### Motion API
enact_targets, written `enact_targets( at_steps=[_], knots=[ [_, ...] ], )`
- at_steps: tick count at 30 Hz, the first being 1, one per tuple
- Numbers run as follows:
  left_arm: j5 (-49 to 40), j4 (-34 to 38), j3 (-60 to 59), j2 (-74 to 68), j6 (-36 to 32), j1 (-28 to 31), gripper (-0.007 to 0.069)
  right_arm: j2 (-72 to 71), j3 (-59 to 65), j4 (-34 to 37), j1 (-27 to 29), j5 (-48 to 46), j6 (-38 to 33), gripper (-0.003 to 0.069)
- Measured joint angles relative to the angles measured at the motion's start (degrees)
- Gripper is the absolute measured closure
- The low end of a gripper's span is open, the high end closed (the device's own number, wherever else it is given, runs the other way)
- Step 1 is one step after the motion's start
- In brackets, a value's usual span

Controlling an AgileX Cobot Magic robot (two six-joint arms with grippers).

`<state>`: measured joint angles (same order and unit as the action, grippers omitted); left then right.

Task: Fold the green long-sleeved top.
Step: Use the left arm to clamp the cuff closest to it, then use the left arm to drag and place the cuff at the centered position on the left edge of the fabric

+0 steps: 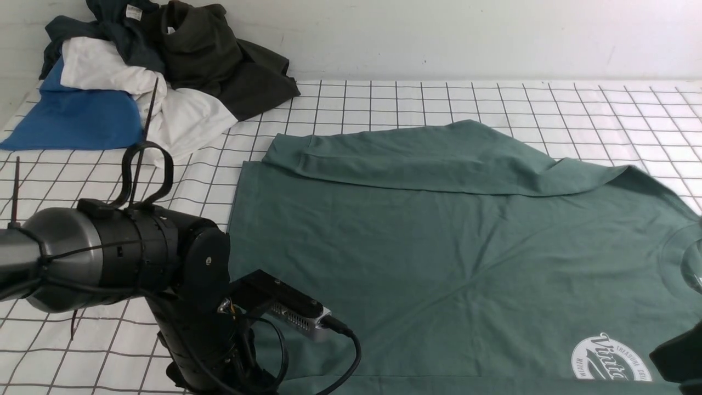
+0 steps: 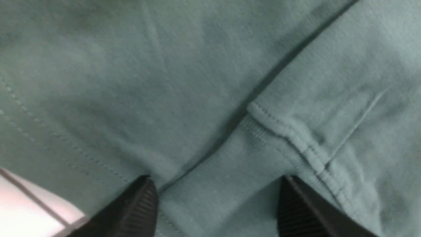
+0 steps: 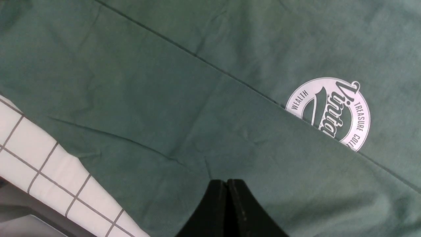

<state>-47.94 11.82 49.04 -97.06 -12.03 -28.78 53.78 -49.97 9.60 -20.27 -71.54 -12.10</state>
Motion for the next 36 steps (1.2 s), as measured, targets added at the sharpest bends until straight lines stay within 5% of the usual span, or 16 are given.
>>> enact_targets(
  at_steps=[10,22,32,36],
  knots=[
    [-0.2,0.2,0.0,3.5,-0.1,-0.1,0.0592,0.0,0.0,-0.4,0.0,1.0,0.0,0.0673],
    [-5.1,-5.3,11.2,10.7,-0.3,1.4,0.0601,0.0,0.0,-3.7,0.0,4.8,-1.1,0.0673],
    [-8.9,-6.6,29.4,-3.5,-2.2,9.0,0.0596,0.0,0.0,-5.4,0.0,7.6,-1.5,0.0673],
    [-9.3,-7.4,33.8,-9.9,-2.4,9.3,0.0539,0.0,0.0,-6.6,0.0,9.4,-1.5,0.0673]
  ],
)
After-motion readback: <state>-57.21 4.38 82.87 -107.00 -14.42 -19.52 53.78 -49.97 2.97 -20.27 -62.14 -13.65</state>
